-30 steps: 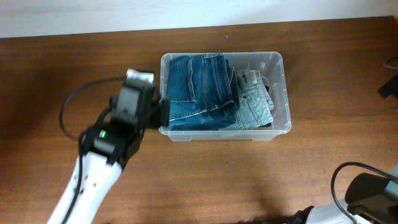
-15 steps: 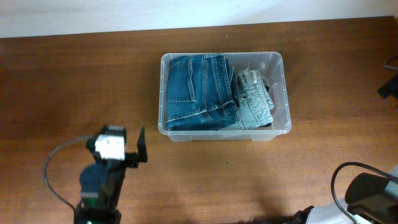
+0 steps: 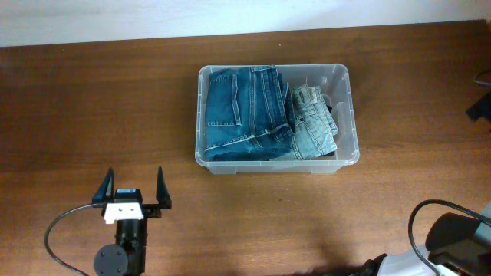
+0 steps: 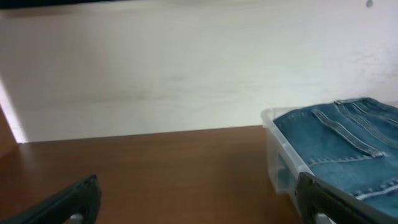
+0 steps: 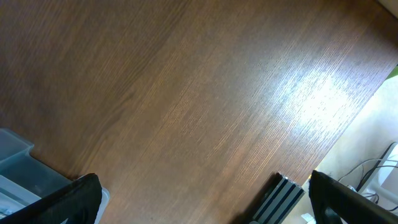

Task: Pack container

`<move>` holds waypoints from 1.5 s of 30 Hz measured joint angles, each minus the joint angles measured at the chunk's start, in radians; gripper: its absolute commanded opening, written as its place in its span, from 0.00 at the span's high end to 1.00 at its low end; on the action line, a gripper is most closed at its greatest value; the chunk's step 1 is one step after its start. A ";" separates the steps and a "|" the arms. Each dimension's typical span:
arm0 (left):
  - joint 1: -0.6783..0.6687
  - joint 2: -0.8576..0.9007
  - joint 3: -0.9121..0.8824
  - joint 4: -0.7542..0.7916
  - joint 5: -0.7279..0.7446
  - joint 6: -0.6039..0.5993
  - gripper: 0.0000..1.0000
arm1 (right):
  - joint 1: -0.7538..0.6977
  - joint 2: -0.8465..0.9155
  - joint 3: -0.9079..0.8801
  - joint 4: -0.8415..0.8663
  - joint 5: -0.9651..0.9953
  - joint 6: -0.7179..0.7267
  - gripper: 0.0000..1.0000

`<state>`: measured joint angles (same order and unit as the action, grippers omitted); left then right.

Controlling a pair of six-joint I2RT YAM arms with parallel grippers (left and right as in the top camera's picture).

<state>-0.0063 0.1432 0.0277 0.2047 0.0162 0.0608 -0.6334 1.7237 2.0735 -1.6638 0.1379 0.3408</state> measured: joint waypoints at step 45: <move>0.042 -0.129 -0.013 -0.284 -0.005 0.000 0.01 | 0.000 0.000 0.000 0.000 0.000 0.000 0.02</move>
<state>0.0360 0.0139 0.0143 -0.0795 0.0113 0.0612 -0.6334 1.7237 2.0735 -1.6638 0.1383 0.3408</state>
